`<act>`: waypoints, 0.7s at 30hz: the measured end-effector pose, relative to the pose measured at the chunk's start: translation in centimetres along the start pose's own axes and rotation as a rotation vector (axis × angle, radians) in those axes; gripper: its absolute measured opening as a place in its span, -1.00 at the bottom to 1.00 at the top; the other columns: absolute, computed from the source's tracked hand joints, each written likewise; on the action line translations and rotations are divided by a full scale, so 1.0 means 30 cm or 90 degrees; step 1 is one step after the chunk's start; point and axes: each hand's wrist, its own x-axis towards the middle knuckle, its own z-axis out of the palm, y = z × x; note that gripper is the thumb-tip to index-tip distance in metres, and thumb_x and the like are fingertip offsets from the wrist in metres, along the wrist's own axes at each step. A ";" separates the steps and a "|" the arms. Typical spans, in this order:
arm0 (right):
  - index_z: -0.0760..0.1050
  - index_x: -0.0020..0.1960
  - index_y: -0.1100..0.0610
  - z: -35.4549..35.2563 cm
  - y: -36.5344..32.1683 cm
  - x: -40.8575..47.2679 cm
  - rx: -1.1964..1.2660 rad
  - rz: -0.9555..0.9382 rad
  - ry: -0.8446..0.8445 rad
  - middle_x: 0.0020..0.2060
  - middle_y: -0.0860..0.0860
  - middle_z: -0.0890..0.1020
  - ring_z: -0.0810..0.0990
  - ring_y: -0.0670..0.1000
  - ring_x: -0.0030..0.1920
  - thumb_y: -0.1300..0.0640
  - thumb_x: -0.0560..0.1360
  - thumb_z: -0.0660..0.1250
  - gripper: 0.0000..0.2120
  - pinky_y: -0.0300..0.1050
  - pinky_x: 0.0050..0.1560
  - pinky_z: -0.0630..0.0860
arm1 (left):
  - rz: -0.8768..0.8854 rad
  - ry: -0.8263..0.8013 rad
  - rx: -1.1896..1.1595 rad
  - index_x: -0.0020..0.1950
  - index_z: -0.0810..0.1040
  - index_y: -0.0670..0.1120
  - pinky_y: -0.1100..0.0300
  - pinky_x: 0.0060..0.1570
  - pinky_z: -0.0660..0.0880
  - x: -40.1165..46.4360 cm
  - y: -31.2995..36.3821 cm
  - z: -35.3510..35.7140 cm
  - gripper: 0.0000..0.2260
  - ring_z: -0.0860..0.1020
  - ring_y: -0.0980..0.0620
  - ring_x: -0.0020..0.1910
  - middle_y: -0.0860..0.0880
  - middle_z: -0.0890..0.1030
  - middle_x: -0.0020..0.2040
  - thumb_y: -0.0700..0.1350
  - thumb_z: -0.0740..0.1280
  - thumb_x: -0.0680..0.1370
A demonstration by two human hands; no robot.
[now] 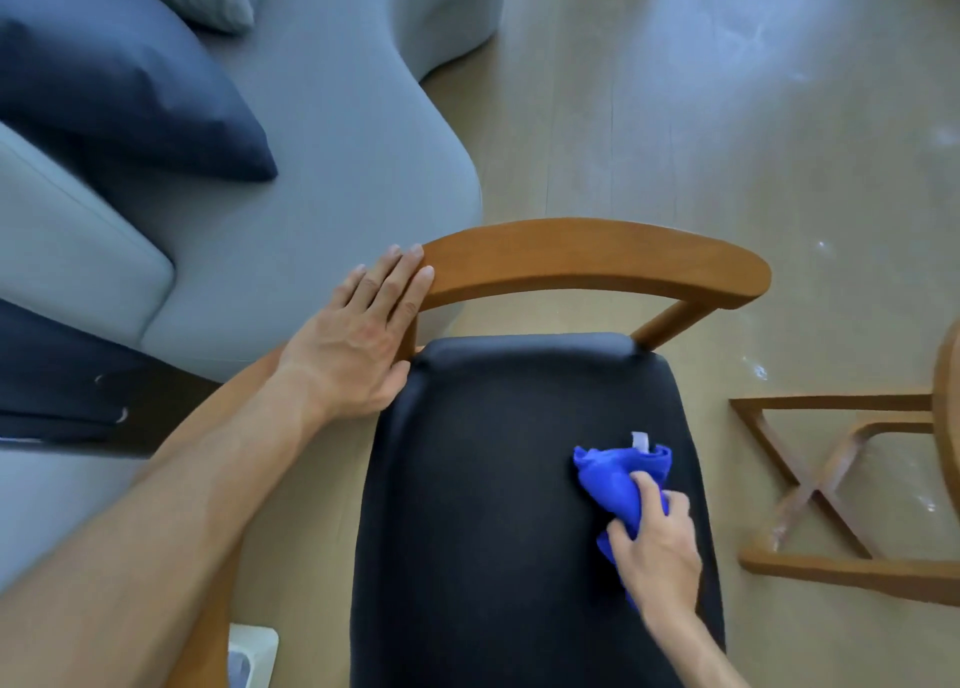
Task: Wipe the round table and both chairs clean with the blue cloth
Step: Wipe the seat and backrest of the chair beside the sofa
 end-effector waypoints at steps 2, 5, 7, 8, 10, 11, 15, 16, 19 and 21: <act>0.51 0.28 0.02 0.039 -0.004 -0.183 0.022 -0.046 -0.066 0.03 0.08 0.49 0.54 0.13 -0.08 0.21 0.21 0.52 -0.36 -0.11 -0.24 0.51 | -0.006 -0.016 0.001 0.50 -0.37 -0.14 -0.04 0.53 -0.15 -0.004 -0.002 -0.004 -0.19 -0.27 -0.12 0.54 -0.11 -0.37 0.51 0.13 0.13 0.54; 0.59 0.09 -0.08 0.060 0.007 -0.313 0.046 -0.071 -0.200 -0.13 -0.01 0.50 0.59 -0.03 -0.23 0.03 0.14 0.55 -0.48 -0.32 -0.30 0.52 | -0.039 -0.054 -0.003 0.48 -0.41 -0.10 -0.04 0.52 -0.17 -0.010 0.011 -0.026 -0.21 -0.33 -0.07 0.52 -0.09 -0.40 0.51 0.14 0.12 0.57; 0.41 0.14 -0.07 0.005 0.033 -0.375 0.064 -0.071 -0.277 -0.05 -0.04 0.40 0.53 -0.09 0.02 -0.12 0.50 0.23 -0.75 -0.29 0.10 0.45 | -0.083 -0.081 -0.028 0.53 -0.35 -0.07 -0.06 0.51 -0.12 -0.010 0.032 -0.060 -0.25 -0.28 -0.06 0.54 -0.09 -0.33 0.55 0.09 0.12 0.57; 0.36 0.15 -0.08 -0.008 0.038 -0.383 0.074 -0.050 -0.309 0.00 -0.02 0.40 0.49 -0.09 0.11 -0.13 0.57 0.10 -0.77 -0.25 0.20 0.39 | -0.097 -0.105 -0.035 0.56 -0.29 -0.07 -0.05 0.51 -0.10 -0.019 0.048 -0.081 -0.27 -0.25 -0.07 0.55 -0.09 -0.31 0.56 0.07 0.11 0.58; 0.30 0.33 -0.15 -0.067 0.015 -0.396 0.045 -0.007 -0.385 0.27 -0.03 0.35 0.38 -0.07 0.33 -0.07 0.62 0.03 -0.71 -0.20 0.32 0.29 | -0.096 -0.153 -0.016 0.58 -0.20 -0.07 -0.05 0.51 -0.11 -0.061 0.089 -0.124 -0.33 -0.25 -0.09 0.55 -0.10 -0.31 0.56 0.06 0.08 0.58; 0.22 0.40 -0.19 -0.104 0.006 -0.386 0.017 0.000 -0.422 0.36 -0.08 0.26 0.31 -0.05 0.37 -0.02 0.63 0.07 -0.65 -0.16 0.36 0.27 | -0.087 -0.164 -0.002 0.58 -0.19 -0.07 -0.05 0.51 -0.12 -0.090 0.113 -0.144 -0.35 -0.26 -0.10 0.55 -0.11 -0.31 0.56 0.06 0.06 0.59; 0.27 0.30 -0.18 -0.293 -0.042 -0.421 -0.015 -0.070 -0.333 0.08 -0.04 0.31 0.45 0.03 0.01 0.02 0.37 0.22 -0.50 -0.14 0.05 0.45 | -0.048 -0.167 -0.013 0.58 -0.17 -0.09 -0.04 0.50 -0.15 -0.237 0.246 -0.260 -0.36 -0.27 -0.12 0.55 -0.11 -0.29 0.56 0.08 0.03 0.60; 0.29 0.29 -0.17 -0.353 -0.053 -0.447 0.012 -0.078 -0.279 0.03 -0.07 0.30 0.46 0.02 -0.01 0.02 0.36 0.23 -0.49 -0.15 -0.02 0.44 | -0.038 -0.164 -0.025 0.59 -0.17 -0.09 -0.04 0.50 -0.15 -0.271 0.279 -0.303 -0.37 -0.26 -0.11 0.55 -0.11 -0.28 0.56 0.08 0.04 0.61; 0.32 0.31 -0.13 -0.514 -0.139 -0.485 0.119 -0.103 -0.135 0.06 -0.11 0.35 0.49 -0.02 -0.02 0.05 0.40 0.29 -0.51 -0.18 -0.03 0.45 | -0.021 -0.134 -0.079 0.59 -0.13 -0.09 -0.01 0.52 -0.13 -0.339 0.374 -0.457 -0.38 -0.23 -0.08 0.56 -0.09 -0.23 0.58 0.06 0.06 0.62; 0.32 0.30 -0.13 -0.621 -0.191 -0.506 0.203 -0.124 -0.049 0.05 -0.12 0.36 0.49 -0.08 -0.05 0.06 0.42 0.33 -0.53 -0.19 -0.01 0.49 | -0.027 -0.093 -0.137 0.59 -0.07 -0.10 0.00 0.52 -0.10 -0.360 0.428 -0.566 -0.39 -0.20 -0.07 0.56 -0.09 -0.16 0.59 0.05 0.10 0.62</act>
